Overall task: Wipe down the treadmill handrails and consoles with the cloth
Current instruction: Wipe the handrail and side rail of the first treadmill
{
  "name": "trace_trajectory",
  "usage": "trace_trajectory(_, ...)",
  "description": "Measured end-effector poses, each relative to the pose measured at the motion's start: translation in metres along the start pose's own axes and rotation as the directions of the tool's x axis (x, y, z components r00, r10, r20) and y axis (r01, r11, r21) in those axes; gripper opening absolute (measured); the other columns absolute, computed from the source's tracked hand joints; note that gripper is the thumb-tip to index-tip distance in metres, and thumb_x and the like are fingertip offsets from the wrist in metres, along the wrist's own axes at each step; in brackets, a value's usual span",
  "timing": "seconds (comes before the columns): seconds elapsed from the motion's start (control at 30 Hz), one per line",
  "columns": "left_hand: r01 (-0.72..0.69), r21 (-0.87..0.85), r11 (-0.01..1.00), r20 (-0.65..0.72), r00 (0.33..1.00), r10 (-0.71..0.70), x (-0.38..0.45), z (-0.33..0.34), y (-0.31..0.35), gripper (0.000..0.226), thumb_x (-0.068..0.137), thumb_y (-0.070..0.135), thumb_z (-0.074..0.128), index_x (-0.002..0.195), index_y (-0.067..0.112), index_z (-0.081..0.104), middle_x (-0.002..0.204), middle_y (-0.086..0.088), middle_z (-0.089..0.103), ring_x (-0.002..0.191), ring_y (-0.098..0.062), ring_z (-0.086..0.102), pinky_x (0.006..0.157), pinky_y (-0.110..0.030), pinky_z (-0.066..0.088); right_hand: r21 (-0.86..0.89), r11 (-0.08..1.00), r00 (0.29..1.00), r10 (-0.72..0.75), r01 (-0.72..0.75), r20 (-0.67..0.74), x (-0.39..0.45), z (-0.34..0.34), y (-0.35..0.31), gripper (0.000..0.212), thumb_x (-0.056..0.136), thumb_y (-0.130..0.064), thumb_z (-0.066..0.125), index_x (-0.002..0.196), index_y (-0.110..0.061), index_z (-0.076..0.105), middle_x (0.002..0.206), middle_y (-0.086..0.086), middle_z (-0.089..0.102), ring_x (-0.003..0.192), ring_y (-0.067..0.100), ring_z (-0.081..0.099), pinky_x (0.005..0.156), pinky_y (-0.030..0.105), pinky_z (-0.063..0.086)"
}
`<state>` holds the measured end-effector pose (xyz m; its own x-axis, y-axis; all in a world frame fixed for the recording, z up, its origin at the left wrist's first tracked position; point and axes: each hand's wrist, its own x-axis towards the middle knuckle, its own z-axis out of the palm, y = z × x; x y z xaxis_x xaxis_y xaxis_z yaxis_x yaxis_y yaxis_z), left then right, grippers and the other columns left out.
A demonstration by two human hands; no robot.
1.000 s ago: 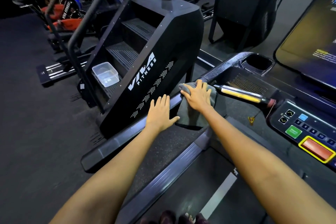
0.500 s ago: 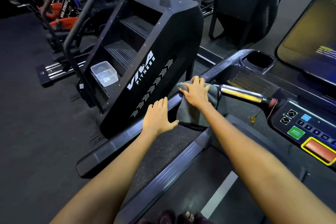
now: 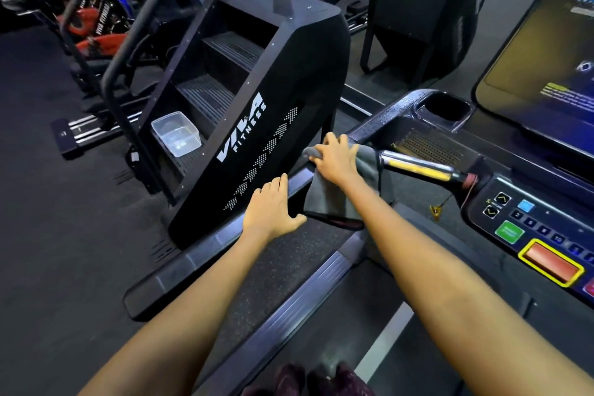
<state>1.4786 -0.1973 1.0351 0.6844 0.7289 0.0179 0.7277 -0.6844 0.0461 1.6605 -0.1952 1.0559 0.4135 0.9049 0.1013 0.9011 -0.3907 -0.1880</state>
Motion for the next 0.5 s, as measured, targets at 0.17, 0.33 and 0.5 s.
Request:
trace_trajectory(0.17,0.004,-0.025,1.000,-0.006,1.000,-0.004,0.001,0.001,0.000,0.096,0.078,0.057,0.053,0.149,0.002,0.016,0.150,-0.011,0.031,0.132,-0.026,0.037,0.104,-0.037,0.035,0.291,0.952,0.988,-0.060,0.100,-0.142,-0.030,0.014,0.011,0.049,0.089,-0.036,0.058,0.133,-0.020,0.043,0.121,0.001,0.054,0.118,0.026,0.041,0.092,0.047,0.029)
trace_trajectory(0.33,0.004,-0.021,1.000,-0.003,1.000,-0.004,0.001,0.001,-0.001,0.096,0.078,0.057,0.052,0.149,0.002,0.016,0.149,-0.011,0.032,0.131,-0.026,0.038,0.104,-0.037,0.036,0.457,0.886,0.971,0.035,0.079,-0.236,-0.038,0.020,0.004,0.028,0.083,-0.038,0.066,0.100,-0.016,0.058,0.112,-0.004,0.059,0.123,0.024,0.040,0.101,0.056,0.024)
trace_trajectory(0.5,0.009,-0.013,1.000,0.005,1.000,-0.009,0.000,0.000,0.000,0.096,0.079,0.057,0.052,0.149,0.003,0.014,0.151,-0.010,0.030,0.133,-0.025,0.037,0.105,-0.036,0.035,0.228,0.973,0.957,0.034,0.034,-0.287,-0.057,0.038,0.014,0.062,0.079,-0.072,0.036,0.125,-0.036,0.058,0.149,-0.004,0.036,0.143,0.037,0.011,0.104,0.069,-0.003)
